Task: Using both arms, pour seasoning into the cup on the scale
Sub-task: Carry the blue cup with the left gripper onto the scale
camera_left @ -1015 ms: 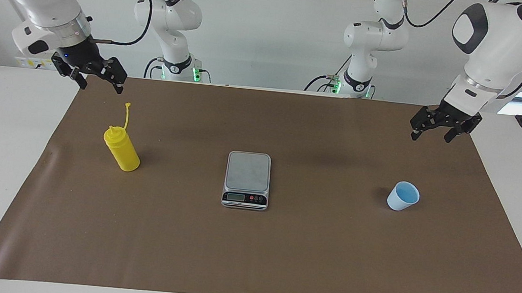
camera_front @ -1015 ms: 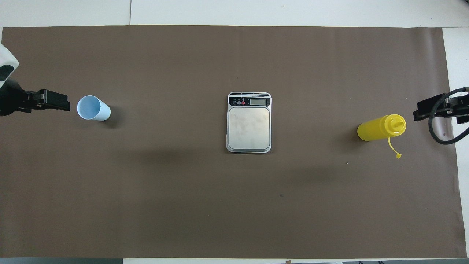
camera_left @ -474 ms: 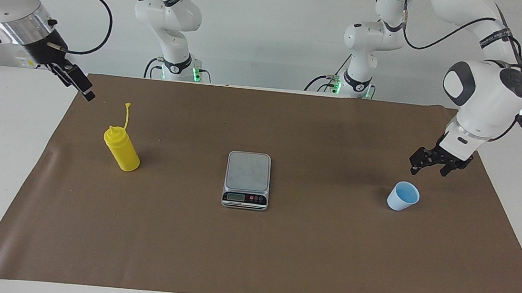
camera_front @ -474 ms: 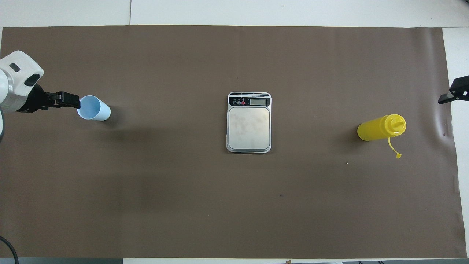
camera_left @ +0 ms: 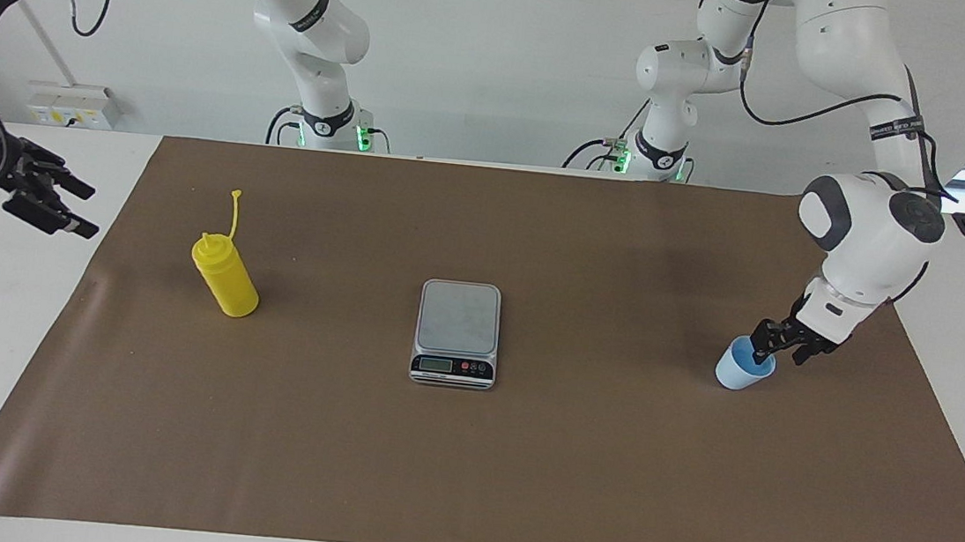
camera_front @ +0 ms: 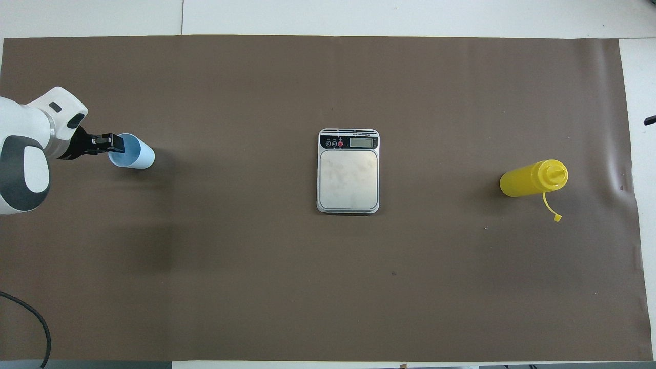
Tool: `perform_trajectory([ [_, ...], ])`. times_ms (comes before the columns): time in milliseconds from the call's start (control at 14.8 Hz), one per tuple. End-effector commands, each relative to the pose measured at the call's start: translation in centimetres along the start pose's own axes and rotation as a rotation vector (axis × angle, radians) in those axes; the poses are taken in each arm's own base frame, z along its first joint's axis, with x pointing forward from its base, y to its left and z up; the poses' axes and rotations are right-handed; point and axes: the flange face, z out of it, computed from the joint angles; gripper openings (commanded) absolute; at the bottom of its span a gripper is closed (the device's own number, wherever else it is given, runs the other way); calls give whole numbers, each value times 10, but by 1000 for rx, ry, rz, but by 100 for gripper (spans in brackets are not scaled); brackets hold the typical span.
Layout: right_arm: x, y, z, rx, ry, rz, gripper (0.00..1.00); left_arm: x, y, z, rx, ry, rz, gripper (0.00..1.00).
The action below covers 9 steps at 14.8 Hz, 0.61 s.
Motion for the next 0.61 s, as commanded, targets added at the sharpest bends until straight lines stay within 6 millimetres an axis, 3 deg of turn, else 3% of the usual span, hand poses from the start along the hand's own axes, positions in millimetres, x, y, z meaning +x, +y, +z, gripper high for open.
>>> perform_trajectory([
  [0,64,40,11,98,-153,149,100,-8,-2,7,-2,9,1,0],
  [271,96,56,55,156,-268,309,100,-10,4,5,-4,-6,4,0],
  [406,101,60,83,195,-341,438,100,-9,13,-12,-5,-19,2,0],
  [541,98,63,96,209,-374,502,100,-10,56,-36,-9,-9,-11,0],
])
